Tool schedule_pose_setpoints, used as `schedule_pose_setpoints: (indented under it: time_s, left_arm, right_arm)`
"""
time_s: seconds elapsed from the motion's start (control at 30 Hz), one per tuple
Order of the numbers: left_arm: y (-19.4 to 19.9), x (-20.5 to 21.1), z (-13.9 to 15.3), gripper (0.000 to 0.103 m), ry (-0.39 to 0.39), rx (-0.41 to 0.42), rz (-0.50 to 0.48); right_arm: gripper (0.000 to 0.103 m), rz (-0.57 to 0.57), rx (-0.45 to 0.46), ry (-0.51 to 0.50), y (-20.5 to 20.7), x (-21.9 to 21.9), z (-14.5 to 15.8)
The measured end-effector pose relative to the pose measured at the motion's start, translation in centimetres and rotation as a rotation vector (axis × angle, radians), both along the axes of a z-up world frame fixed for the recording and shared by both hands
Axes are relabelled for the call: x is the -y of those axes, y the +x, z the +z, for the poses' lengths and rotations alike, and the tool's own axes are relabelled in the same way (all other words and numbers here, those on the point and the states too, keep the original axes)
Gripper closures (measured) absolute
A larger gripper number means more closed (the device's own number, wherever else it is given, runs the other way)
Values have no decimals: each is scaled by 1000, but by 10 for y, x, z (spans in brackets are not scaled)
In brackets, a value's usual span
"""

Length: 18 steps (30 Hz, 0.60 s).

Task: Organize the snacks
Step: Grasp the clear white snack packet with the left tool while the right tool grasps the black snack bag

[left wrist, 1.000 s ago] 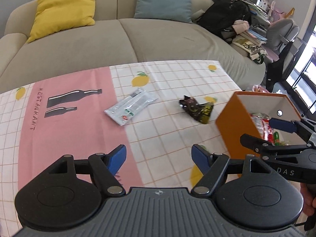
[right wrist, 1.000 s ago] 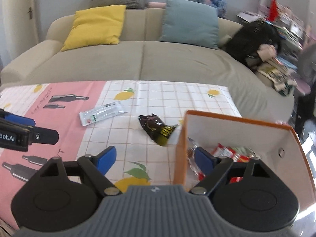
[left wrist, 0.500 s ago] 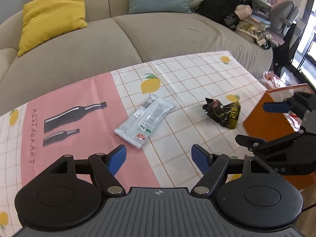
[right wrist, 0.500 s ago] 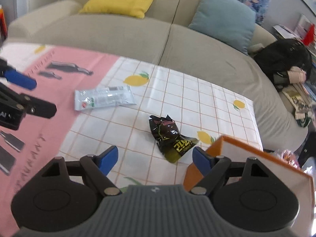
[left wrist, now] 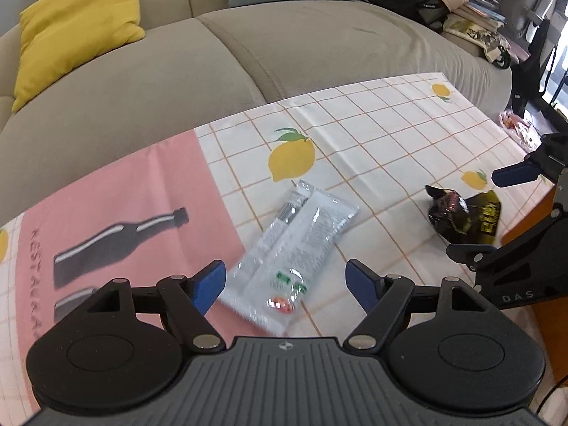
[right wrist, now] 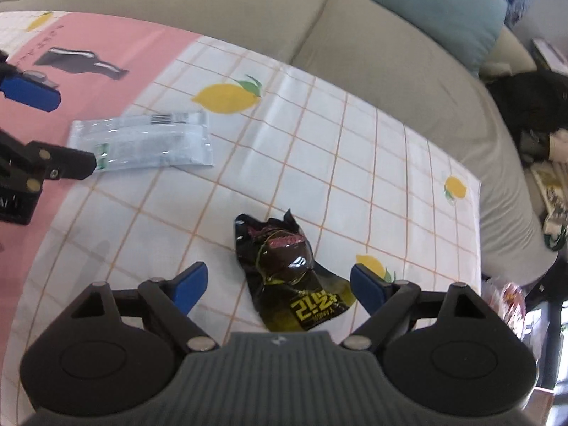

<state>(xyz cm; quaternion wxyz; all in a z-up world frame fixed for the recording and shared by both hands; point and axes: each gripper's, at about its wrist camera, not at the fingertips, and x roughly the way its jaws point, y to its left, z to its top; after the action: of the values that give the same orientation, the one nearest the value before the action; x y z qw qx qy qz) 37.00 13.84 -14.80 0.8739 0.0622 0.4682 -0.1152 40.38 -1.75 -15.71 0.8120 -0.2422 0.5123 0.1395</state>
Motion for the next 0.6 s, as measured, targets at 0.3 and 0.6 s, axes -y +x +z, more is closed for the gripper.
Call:
schedule_pose_setpoints:
  time_s: [0.3, 0.6]
  left_arm:
    - [35, 3, -34, 10, 2, -37, -5]
    - [42, 10, -41, 16, -19, -17, 5]
  right_arm:
    - [22, -105, -123, 71, 26, 3, -23]
    - [39, -142, -150, 154, 30, 3, -27]
